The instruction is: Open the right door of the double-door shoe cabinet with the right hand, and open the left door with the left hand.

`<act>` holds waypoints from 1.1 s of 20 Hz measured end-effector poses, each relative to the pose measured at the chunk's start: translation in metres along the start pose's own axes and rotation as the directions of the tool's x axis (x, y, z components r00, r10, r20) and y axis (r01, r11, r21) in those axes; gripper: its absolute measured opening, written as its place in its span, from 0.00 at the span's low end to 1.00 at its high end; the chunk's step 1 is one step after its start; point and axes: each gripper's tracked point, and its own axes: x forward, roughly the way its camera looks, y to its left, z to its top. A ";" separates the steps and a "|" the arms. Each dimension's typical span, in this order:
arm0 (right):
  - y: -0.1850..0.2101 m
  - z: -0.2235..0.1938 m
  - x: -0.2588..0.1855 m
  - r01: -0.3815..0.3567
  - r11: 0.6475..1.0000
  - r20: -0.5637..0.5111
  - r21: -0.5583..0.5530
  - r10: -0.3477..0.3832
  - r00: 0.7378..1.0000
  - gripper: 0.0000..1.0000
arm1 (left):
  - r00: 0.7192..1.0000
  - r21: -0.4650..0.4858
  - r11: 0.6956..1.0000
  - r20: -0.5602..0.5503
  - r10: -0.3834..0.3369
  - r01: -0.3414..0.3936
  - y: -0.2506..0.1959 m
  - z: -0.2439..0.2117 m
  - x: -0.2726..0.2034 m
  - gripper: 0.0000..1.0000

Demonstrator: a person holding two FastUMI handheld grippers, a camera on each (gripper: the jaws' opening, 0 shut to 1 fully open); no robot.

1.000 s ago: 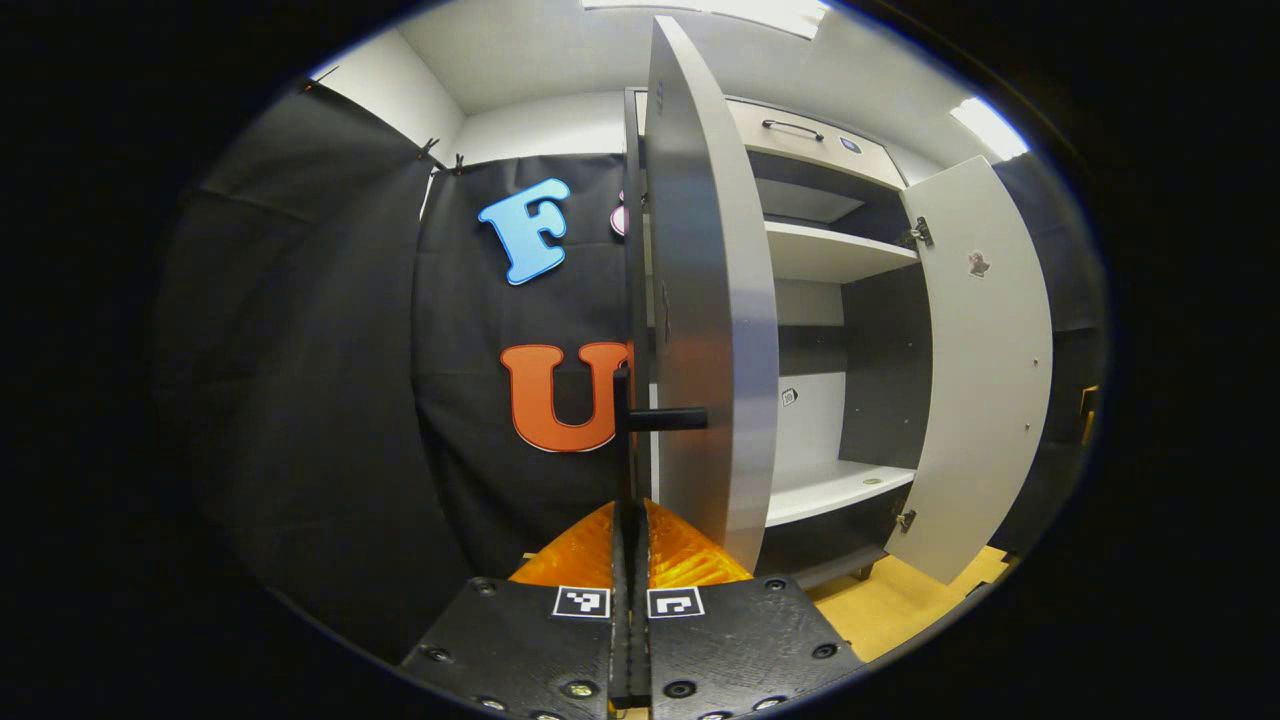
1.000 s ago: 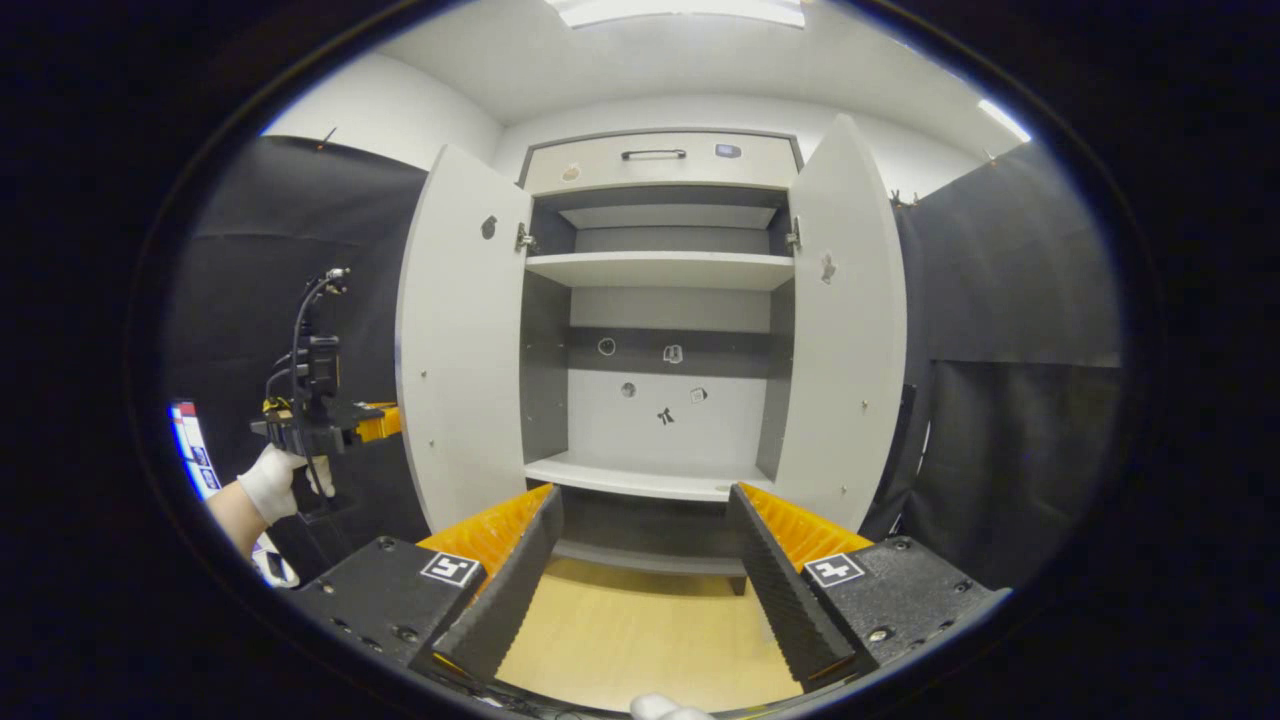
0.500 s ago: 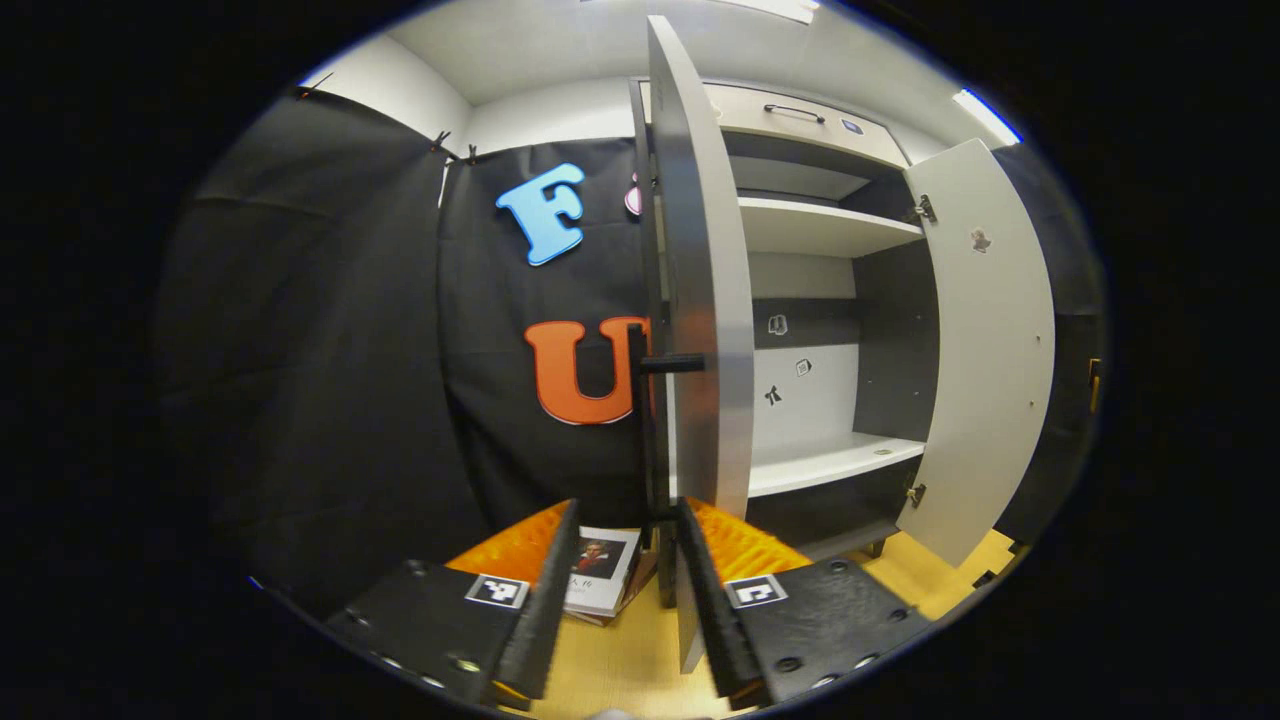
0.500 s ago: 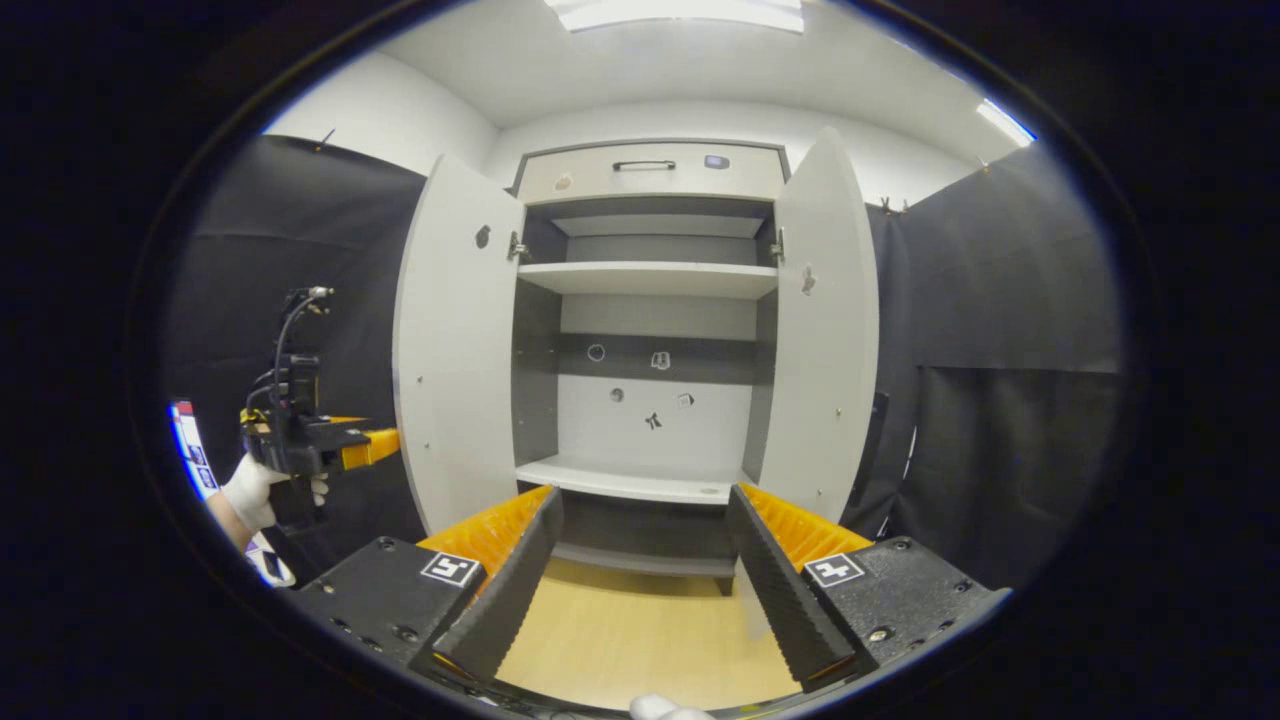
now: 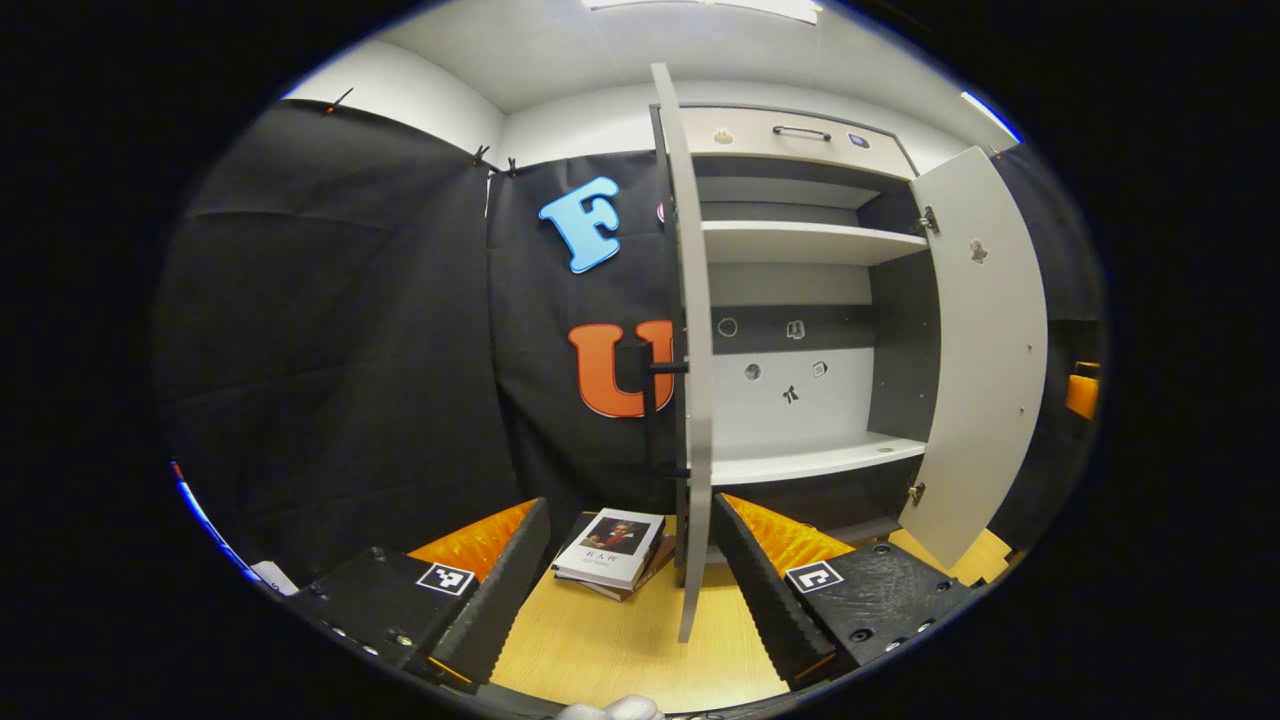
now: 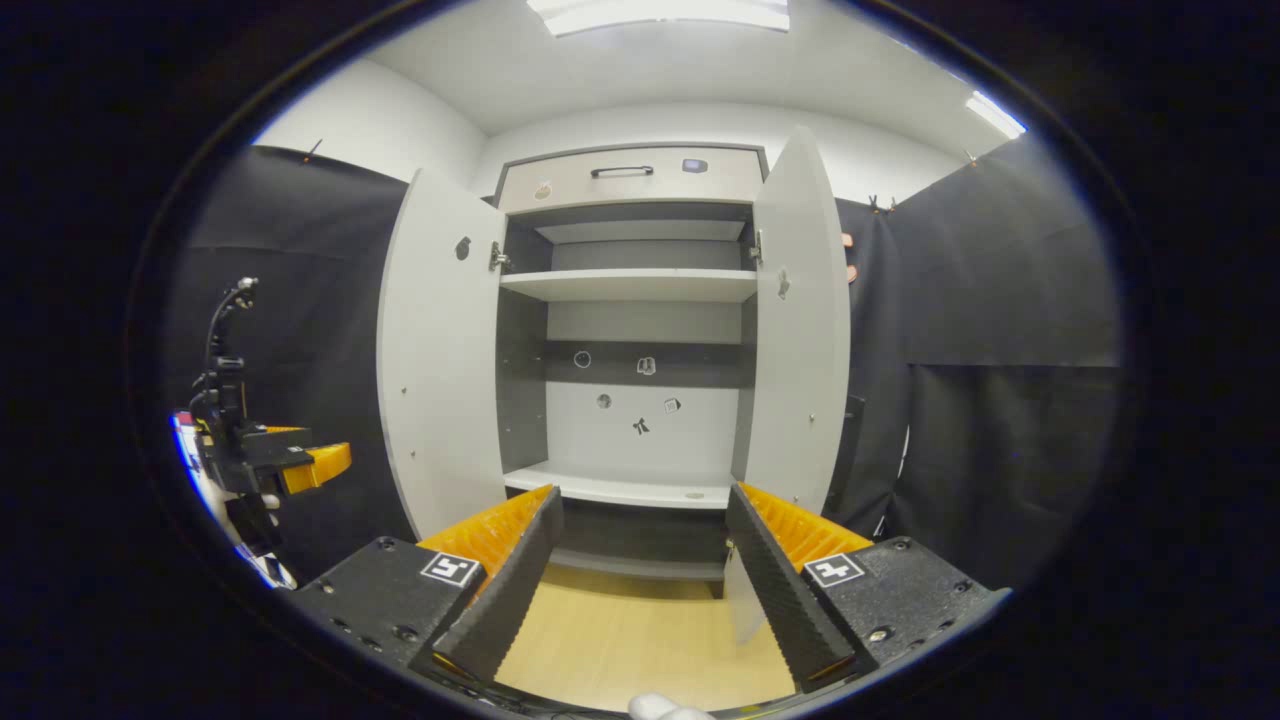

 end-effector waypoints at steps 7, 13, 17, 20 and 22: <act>-0.042 0.019 -0.013 0.029 1.000 0.025 0.002 -0.029 0.999 1.00 | 0.996 0.018 0.998 0.055 -0.068 0.067 -0.076 0.043 -0.038 0.97; -0.080 0.018 -0.024 0.057 0.998 0.024 0.010 -0.058 0.998 1.00 | 0.991 0.023 0.995 0.088 -0.102 0.100 -0.134 0.064 -0.055 0.96; -0.100 0.009 -0.028 0.075 0.997 0.006 0.026 -0.075 0.997 1.00 | 0.989 0.026 0.992 0.089 -0.121 0.120 -0.170 0.063 -0.065 0.96; -0.112 0.002 -0.029 0.086 0.996 -0.007 0.032 -0.086 0.996 1.00 | 0.992 0.034 0.995 0.079 -0.100 0.098 -0.174 0.056 -0.074 0.96; -0.116 0.000 -0.029 0.087 0.996 -0.011 0.032 -0.086 0.996 1.00 | 0.995 0.027 0.997 0.066 -0.080 0.079 -0.171 0.050 -0.078 0.96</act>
